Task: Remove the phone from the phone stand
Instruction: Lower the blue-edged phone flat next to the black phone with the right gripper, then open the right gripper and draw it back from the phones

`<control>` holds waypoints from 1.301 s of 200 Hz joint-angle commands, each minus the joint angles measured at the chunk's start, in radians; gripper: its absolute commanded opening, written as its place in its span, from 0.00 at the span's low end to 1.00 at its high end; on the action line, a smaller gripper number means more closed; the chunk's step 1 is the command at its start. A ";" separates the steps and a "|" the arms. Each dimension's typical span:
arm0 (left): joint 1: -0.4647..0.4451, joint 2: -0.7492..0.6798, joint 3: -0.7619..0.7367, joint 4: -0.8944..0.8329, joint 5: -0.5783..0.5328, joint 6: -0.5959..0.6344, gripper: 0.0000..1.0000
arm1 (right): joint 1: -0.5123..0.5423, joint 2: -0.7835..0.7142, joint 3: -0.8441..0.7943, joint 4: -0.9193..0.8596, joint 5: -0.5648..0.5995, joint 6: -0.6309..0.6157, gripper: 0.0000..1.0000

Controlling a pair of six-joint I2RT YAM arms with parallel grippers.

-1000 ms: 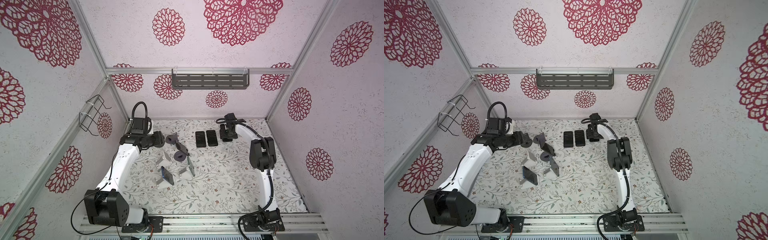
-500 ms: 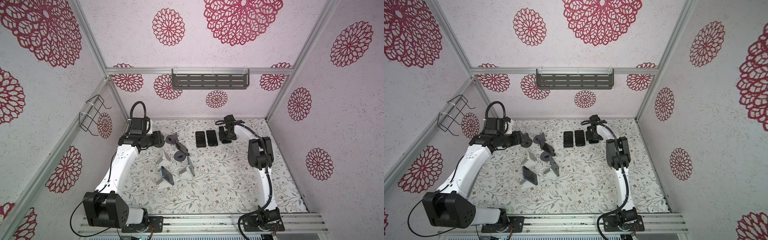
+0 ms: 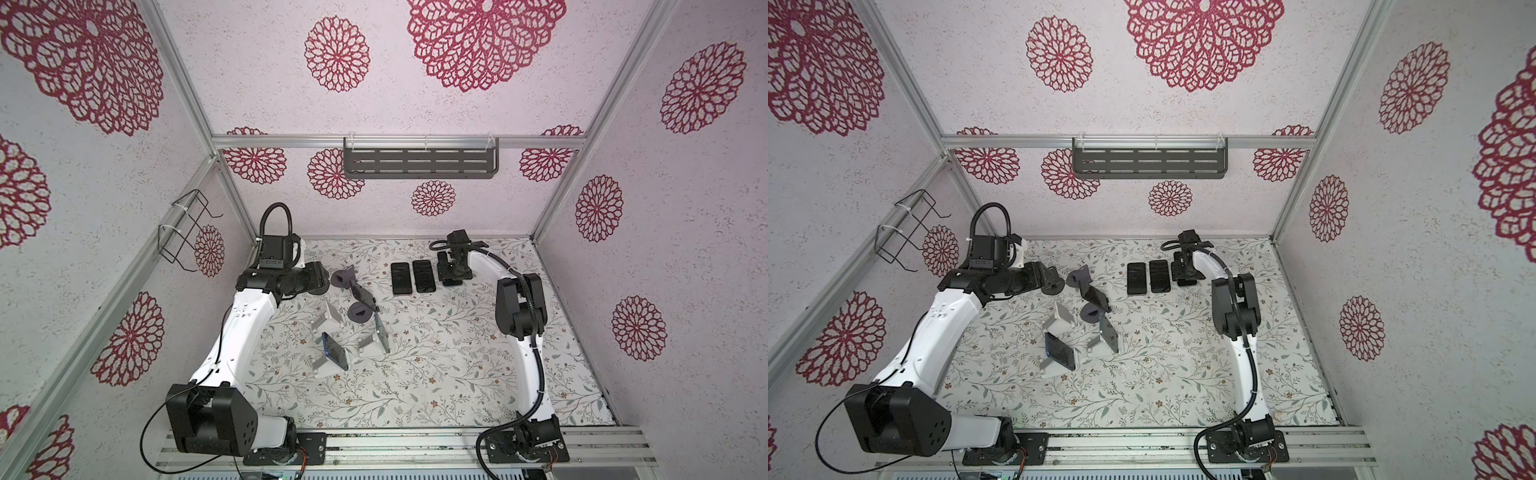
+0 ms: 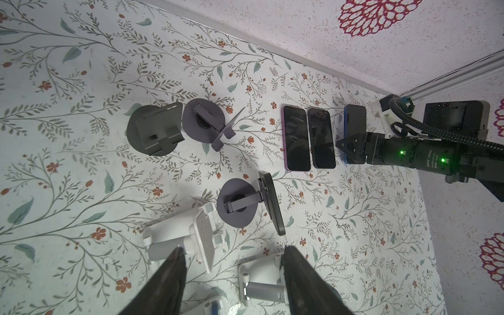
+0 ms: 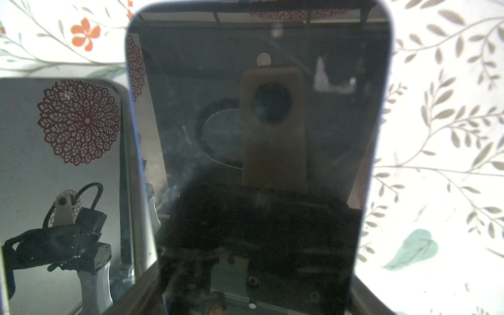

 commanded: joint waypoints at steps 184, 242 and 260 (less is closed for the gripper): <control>0.018 0.008 -0.006 0.013 0.023 0.008 0.60 | 0.009 -0.086 -0.142 0.046 -0.102 0.062 0.73; 0.018 0.014 -0.006 0.009 0.020 0.010 0.61 | 0.011 -0.085 -0.144 0.039 -0.103 0.075 0.75; 0.019 0.016 -0.005 0.009 0.022 0.011 0.62 | 0.013 -0.099 -0.154 0.039 -0.086 0.072 0.78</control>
